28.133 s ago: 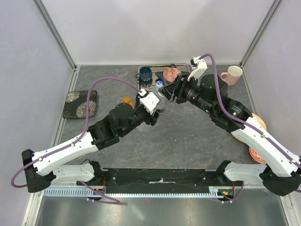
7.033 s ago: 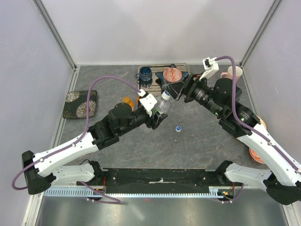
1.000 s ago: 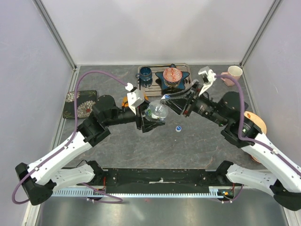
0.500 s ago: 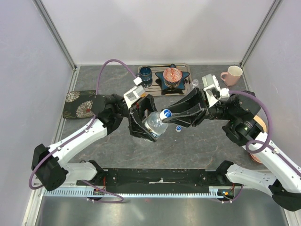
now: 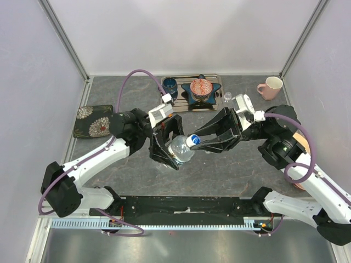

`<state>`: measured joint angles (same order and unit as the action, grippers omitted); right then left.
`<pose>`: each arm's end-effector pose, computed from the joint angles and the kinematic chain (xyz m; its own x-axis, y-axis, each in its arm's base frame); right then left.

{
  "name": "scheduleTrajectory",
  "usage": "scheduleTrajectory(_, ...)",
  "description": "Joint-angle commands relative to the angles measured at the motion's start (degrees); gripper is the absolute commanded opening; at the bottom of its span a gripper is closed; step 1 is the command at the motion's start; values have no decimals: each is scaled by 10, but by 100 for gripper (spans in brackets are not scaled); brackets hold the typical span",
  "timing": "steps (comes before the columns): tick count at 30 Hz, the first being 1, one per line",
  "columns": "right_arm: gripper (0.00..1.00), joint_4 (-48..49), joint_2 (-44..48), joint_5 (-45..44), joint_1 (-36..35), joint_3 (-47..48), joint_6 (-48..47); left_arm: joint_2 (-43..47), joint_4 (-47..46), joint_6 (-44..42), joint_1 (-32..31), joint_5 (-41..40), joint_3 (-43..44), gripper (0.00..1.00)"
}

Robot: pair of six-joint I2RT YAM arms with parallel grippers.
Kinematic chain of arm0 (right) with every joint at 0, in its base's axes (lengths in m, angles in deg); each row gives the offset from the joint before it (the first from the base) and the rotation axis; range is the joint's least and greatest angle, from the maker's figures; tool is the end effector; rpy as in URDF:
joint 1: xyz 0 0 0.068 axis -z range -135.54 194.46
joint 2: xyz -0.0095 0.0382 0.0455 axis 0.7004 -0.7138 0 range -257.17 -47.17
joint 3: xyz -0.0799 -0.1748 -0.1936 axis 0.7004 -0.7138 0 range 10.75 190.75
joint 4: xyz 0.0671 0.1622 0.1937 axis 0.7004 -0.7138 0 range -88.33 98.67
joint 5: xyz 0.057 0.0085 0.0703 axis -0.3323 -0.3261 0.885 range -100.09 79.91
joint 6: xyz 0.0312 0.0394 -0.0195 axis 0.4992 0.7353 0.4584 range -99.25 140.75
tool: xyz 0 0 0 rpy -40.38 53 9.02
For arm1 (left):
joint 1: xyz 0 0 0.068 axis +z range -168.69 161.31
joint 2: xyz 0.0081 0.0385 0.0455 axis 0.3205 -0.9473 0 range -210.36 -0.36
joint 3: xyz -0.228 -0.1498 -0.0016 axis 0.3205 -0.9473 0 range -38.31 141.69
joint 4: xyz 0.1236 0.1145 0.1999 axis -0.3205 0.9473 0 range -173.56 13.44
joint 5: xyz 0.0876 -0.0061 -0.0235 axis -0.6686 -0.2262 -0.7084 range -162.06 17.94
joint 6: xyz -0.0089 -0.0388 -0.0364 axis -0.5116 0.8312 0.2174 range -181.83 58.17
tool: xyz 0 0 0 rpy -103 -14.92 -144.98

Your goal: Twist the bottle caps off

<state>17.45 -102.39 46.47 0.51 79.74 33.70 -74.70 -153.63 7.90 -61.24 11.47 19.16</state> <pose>0.1085 0.1460 0.4828 0.0592 0.2285 -0.9718 -0.9753 -0.1941 -0.1050 0.1583 -0.1933 0.4164 -0.2786 0.1120 -0.9539 0.7316 -0.6187 -0.2863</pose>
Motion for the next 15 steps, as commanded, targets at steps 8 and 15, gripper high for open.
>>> scheduleTrajectory(8, 86, -173, 19, -224, -11, 76, 37, 85, 590, -484, 6, -106, 69, 52)
scheduleTrajectory(15, 95, -212, 6, -424, -11, 127, 68, 111, 696, -595, 0, -275, 75, 52)
